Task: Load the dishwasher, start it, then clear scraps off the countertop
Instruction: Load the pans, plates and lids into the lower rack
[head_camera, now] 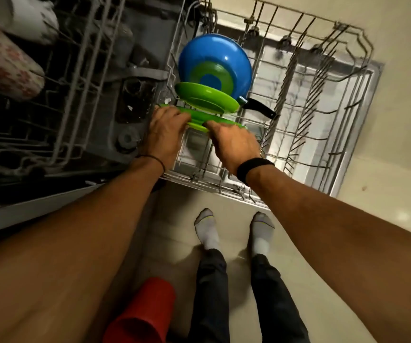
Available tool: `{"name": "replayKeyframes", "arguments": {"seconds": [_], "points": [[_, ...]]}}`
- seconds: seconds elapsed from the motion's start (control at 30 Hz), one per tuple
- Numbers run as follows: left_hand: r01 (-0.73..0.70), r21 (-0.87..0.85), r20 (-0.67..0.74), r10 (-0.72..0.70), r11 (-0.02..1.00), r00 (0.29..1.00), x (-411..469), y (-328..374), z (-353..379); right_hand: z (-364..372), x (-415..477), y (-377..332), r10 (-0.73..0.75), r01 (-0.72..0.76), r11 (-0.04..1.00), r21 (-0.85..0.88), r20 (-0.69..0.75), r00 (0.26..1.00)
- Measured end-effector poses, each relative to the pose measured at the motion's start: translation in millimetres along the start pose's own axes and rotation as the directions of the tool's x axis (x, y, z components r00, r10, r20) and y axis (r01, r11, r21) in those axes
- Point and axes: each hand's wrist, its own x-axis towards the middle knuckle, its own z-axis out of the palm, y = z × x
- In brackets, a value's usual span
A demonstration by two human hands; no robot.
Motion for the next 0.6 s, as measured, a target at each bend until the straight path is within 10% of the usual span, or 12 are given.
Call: {"name": "replayKeyframes", "arguments": {"seconds": [0.6], "points": [[-0.044,-0.028,0.084,0.046,0.999,0.995,47.8,-27.5,31.9,17.8,54.8,10.3,0.116,-0.115,0.993,-0.02,0.08,0.99]]}}
